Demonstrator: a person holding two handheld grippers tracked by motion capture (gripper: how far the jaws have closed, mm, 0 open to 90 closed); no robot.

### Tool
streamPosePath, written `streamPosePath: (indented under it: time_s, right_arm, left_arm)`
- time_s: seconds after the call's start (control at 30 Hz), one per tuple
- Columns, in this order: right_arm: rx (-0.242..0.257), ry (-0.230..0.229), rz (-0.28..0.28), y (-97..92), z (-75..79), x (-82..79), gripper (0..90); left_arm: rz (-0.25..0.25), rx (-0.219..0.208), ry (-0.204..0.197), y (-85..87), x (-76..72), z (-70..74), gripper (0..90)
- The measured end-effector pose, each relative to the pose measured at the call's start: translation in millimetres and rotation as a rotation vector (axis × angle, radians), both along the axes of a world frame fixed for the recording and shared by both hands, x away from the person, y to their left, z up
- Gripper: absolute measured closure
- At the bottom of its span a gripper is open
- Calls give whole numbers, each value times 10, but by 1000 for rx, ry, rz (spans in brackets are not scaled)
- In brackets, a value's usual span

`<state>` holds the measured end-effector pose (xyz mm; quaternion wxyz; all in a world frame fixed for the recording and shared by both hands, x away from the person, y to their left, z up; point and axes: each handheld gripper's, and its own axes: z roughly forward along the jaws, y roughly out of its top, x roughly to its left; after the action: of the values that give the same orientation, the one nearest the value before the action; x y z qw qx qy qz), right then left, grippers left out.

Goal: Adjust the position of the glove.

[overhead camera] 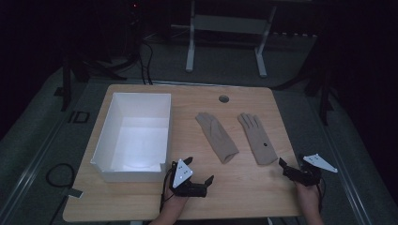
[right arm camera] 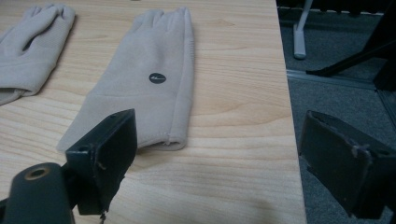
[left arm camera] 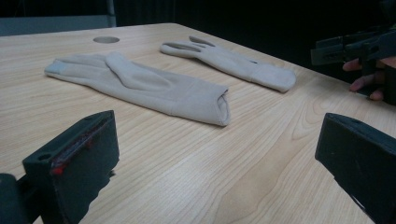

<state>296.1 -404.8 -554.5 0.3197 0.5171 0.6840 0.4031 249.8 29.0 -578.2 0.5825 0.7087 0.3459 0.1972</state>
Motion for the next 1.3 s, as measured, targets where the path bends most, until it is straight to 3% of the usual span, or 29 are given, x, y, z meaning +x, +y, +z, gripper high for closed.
streamPosePath:
  time_s: [0.1, 0.2, 0.33, 0.43, 0.63, 0.73, 0.97, 1.03, 1.13, 1.3]
  right_arm:
    - [1, 1, -2, -3, 0, -8, 116]
    - [4, 49, -3, 3, -1, -8, 116]
    - [-4, 64, -9, 27, 28, -28, 116]
    - [-20, 53, -3, 54, 111, -23, 116]
    - [9, 37, 33, 62, 383, 29, 136]
    - [-2, 94, 68, 87, 520, 107, 140]
    - [42, 76, 99, 256, 774, 233, 118]
    - [19, 76, 124, 337, 837, 269, 138]
    - [30, 76, 154, 406, 896, 311, 143]
    - [35, 33, 225, 656, 1064, 442, 138]
  left_arm:
    - [-10, 0, -6, 2, -6, -1, 1]
    - [-26, -5, -6, 10, -8, -2, 1]
    - [-23, -10, 3, 15, -4, -2, 1]
    - [-21, -4, -2, 11, -9, -1, 1]
    - [-22, 2, -8, 5, -17, 0, 1]
    - [-21, 1, -9, 4, -17, -1, 1]
    - [-20, 3, -6, 5, -16, 0, 1]
    - [-20, 4, -6, 4, -16, 0, 1]
    - [-22, 6, -7, 4, -17, 0, 1]
    - [-22, 6, -9, 1, -18, 0, 1]
